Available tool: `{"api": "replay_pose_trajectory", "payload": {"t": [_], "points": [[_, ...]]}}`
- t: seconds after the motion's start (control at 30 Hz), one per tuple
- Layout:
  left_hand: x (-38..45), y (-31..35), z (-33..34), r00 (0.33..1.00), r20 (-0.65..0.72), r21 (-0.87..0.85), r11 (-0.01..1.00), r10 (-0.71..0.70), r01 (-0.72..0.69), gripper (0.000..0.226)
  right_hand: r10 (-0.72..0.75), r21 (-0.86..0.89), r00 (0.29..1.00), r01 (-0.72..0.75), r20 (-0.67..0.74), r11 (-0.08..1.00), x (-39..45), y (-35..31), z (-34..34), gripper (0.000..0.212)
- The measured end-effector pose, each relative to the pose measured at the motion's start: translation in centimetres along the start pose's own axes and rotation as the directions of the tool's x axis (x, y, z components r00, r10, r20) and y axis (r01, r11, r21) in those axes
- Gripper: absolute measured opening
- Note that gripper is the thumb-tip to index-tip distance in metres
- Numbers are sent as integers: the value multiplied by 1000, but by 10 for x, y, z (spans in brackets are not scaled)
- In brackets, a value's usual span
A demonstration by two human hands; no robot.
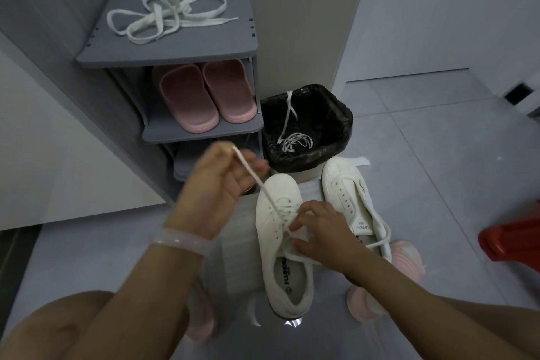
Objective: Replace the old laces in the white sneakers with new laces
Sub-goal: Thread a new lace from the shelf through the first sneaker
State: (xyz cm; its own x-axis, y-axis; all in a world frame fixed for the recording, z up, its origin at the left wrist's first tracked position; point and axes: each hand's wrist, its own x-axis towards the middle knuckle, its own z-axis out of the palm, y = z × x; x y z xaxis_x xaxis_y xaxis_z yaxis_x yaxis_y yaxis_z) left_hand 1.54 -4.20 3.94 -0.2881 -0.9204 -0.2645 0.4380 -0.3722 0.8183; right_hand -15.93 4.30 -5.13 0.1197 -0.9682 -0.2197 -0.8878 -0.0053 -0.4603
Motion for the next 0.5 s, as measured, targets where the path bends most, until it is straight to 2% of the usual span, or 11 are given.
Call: {"api": "replay_pose_trajectory", "payload": {"t": [0.03,0.1,0.13,0.17,0.2,0.23,0.27,0.33,0.37,0.43,0.5], "points": [[-2,19,-1,999,36,-56,998,39,-37,30,12,9,1000,-12,14,1000,1,-1,1,30],[-3,38,-5,993,94,-37,997,70,-67,29,20,104,1000,-22,21,994,3,0,2,26],[-3,37,-6,994,101,50,997,48,-53,29,36,201,999,-42,34,979,5,1,1,22],[-3,30,-7,995,98,217,975,13,-34,30,91,315,994,-106,63,943,6,1,-1,18],[-1,19,-9,997,69,454,891,-25,-9,29,177,427,980,-198,89,882,5,1,-6,14],[1,6,-11,997,37,683,730,-62,20,26,271,517,956,-287,108,806,5,2,-8,9],[2,-8,-14,994,26,848,529,-108,35,20,348,559,929,-356,125,749,5,2,-10,3],[1,-33,-19,976,73,983,180,-203,-36,13,399,542,900,-427,176,724,6,3,-9,19],[-1,-44,-20,965,90,994,75,-248,-74,16,398,545,894,-444,208,712,5,0,-8,24],[-6,-59,-21,941,134,989,-24,-311,-148,20,391,611,889,-451,239,651,4,-6,-7,25],[-10,-68,-18,923,189,971,-77,-337,-227,24,388,739,879,-452,276,500,2,-8,-9,21]]}}
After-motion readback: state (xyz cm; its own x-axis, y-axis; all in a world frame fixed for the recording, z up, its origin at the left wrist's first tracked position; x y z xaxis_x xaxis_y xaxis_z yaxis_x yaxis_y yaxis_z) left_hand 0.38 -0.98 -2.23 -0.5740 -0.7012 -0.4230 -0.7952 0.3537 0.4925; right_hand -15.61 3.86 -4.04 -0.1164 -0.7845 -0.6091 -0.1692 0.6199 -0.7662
